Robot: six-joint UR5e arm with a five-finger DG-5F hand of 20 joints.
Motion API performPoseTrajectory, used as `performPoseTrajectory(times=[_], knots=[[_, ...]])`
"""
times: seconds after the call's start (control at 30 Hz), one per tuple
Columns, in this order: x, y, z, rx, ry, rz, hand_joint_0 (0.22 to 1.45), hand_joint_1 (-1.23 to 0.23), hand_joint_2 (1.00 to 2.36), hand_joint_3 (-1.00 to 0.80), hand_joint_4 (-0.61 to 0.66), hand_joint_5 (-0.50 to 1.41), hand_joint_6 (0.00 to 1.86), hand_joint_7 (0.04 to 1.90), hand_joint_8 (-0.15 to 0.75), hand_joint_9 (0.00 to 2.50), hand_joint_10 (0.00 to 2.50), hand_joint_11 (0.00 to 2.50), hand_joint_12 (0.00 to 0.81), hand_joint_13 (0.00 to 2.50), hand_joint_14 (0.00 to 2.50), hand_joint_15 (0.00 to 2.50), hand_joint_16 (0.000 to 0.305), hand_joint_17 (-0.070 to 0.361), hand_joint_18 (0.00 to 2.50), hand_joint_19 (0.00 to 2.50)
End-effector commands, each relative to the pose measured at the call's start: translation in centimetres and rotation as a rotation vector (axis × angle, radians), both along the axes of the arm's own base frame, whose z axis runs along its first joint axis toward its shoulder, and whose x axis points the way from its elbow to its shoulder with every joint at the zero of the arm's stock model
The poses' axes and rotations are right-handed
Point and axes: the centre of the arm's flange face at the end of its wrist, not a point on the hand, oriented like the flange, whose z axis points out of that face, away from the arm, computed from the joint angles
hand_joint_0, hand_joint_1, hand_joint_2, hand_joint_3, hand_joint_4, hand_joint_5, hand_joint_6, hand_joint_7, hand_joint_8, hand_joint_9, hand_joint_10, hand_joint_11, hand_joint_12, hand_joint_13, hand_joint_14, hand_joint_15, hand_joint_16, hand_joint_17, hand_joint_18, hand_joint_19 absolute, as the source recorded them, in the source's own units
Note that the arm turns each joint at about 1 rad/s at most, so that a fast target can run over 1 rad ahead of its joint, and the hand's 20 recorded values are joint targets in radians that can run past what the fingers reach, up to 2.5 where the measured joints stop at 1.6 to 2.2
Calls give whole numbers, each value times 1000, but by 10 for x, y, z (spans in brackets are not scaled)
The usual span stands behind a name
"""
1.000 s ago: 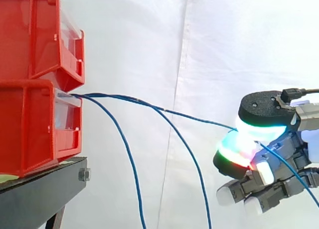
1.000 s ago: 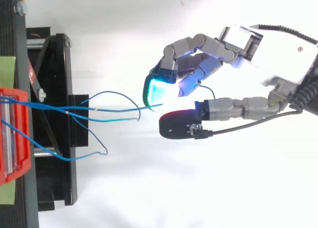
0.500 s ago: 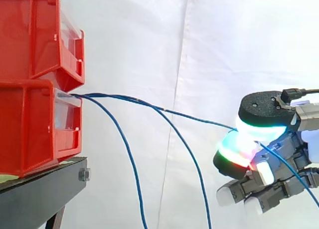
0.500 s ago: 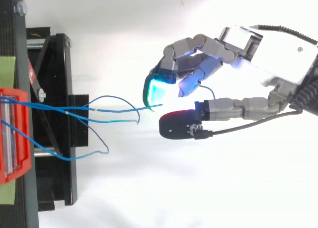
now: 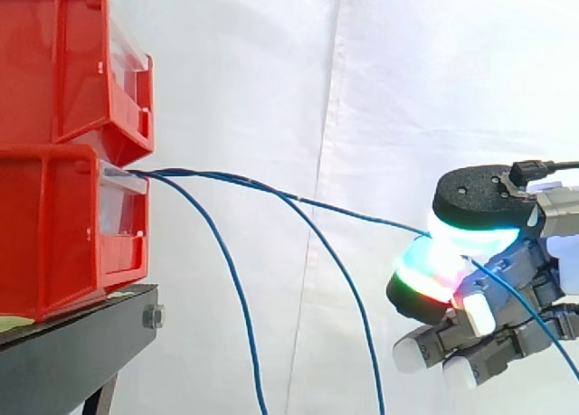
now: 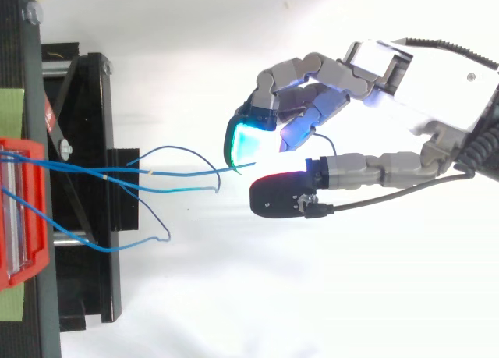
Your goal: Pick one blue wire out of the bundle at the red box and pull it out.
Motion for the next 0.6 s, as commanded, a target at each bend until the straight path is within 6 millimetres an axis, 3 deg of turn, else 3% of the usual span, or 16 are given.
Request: performPoseTrajectory(times=[0.0,0.57], knots=[[0,0,0,0,0,0,610,-795,1000,22,-1,-97,860,1098,292,923,14,516,422,525,8,227,62,140,625,306],[0,0,0,0,0,0,610,-795,1000,24,-2,-96,859,1097,298,946,14,525,423,536,8,233,62,140,635,315]])
